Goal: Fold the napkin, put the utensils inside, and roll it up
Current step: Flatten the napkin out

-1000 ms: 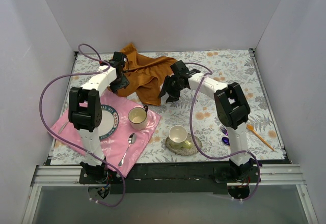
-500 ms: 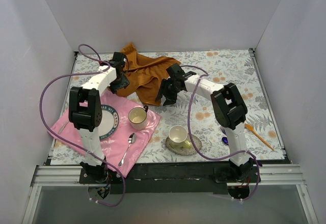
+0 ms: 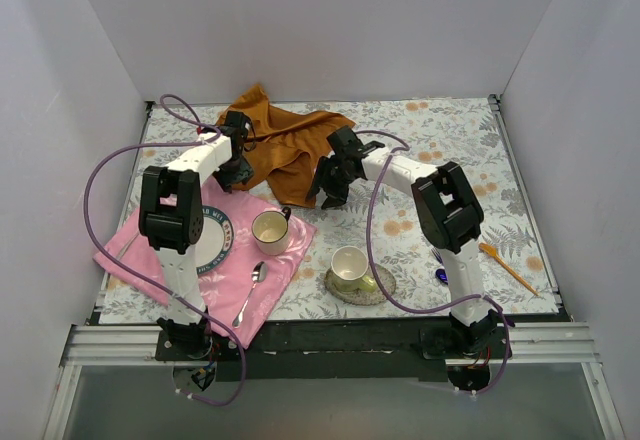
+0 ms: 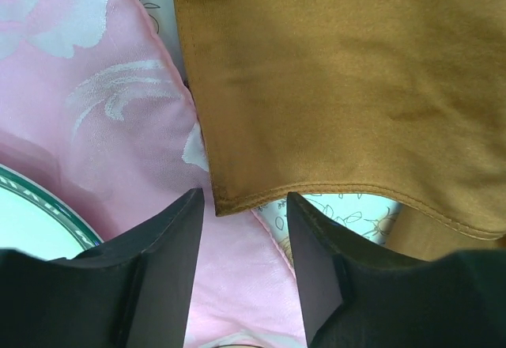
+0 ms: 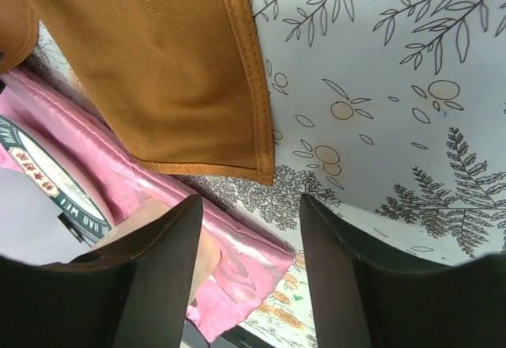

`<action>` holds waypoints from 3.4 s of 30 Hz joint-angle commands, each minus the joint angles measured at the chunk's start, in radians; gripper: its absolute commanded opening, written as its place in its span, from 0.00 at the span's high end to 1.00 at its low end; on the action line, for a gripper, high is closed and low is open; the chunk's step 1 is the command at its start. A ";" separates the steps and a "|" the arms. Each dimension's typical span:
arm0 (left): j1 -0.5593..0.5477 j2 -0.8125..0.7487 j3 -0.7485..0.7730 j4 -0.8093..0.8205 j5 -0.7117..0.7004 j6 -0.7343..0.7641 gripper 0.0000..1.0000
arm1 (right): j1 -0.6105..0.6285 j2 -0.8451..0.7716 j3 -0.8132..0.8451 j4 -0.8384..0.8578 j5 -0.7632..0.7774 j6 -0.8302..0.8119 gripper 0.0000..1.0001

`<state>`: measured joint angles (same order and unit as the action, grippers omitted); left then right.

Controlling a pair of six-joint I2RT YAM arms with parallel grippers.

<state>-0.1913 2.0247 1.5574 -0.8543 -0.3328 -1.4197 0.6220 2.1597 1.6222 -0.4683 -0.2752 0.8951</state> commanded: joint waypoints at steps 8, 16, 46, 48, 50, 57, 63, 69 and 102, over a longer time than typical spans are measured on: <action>0.010 -0.023 0.010 0.044 -0.022 0.016 0.90 | -0.001 0.040 0.028 0.014 -0.018 0.033 0.37; 0.009 -0.081 0.053 0.041 -0.017 -0.004 1.00 | 0.012 0.037 -0.007 0.007 -0.038 0.165 0.33; 0.009 -0.222 0.308 0.027 0.178 -0.111 1.00 | -0.054 0.115 0.119 -0.176 0.189 0.150 0.99; 0.009 -0.218 0.323 0.043 0.212 -0.120 1.00 | -0.087 0.034 0.065 -0.174 0.220 0.038 0.99; 0.009 -0.198 0.355 0.054 0.251 -0.131 1.00 | -0.114 -0.056 0.029 -0.173 0.296 -0.078 0.99; 0.001 -0.159 0.447 0.055 0.328 -0.162 1.00 | -0.140 -0.271 -0.082 -0.199 0.528 -0.379 0.99; -0.005 -0.210 0.365 0.054 0.331 -0.150 1.00 | -0.149 -0.428 -0.251 -0.173 0.613 -0.470 0.99; -0.005 -0.238 0.245 0.064 0.388 -0.139 1.00 | -0.194 -0.465 -0.361 -0.082 0.417 -0.625 0.91; -0.017 -0.233 0.231 0.072 0.440 -0.162 1.00 | -0.248 -0.301 -0.358 -0.067 0.099 -0.506 0.40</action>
<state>-0.2050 1.8534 1.7763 -0.7849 0.0906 -1.5787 0.3752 1.8935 1.2945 -0.5709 -0.1394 0.3412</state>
